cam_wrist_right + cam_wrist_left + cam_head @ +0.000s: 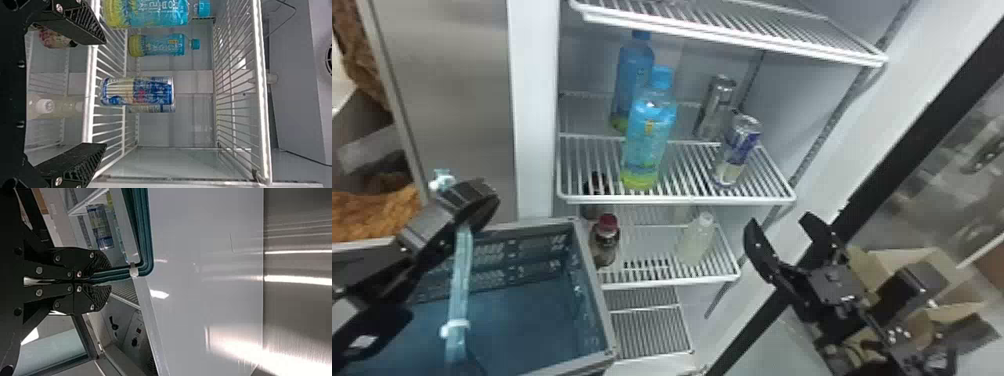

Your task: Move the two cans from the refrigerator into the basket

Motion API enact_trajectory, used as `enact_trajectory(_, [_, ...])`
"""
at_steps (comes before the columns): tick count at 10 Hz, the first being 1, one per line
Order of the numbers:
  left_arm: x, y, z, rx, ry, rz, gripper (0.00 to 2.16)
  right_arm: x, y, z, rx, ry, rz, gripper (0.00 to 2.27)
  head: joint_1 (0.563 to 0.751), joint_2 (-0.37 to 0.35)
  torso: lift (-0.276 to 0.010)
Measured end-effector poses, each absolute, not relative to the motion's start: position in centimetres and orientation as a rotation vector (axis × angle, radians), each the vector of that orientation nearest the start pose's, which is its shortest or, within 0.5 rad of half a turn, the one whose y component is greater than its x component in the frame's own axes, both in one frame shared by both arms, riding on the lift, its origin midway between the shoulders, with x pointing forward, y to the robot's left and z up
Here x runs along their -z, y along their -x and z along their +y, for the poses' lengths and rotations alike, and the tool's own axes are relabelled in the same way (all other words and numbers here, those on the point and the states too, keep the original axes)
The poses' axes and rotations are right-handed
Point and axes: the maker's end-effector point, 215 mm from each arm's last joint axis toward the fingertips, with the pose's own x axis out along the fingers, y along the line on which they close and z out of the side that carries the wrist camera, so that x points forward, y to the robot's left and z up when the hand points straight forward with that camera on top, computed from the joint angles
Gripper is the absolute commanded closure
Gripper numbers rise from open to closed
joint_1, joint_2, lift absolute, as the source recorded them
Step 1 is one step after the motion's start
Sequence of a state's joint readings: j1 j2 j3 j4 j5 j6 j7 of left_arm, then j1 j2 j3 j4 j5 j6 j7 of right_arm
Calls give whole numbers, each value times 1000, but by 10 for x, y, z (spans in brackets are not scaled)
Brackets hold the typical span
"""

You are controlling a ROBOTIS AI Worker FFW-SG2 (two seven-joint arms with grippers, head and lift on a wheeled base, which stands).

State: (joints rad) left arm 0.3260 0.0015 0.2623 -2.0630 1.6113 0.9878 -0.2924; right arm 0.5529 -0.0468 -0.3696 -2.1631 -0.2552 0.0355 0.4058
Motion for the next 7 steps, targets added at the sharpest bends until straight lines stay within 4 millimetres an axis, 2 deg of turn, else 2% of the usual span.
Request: enact_trajectory(7, [216, -391, 88, 917, 1436, 302, 1200, 276, -479, -317, -127, -62, -85, 101, 695, -291, -35])
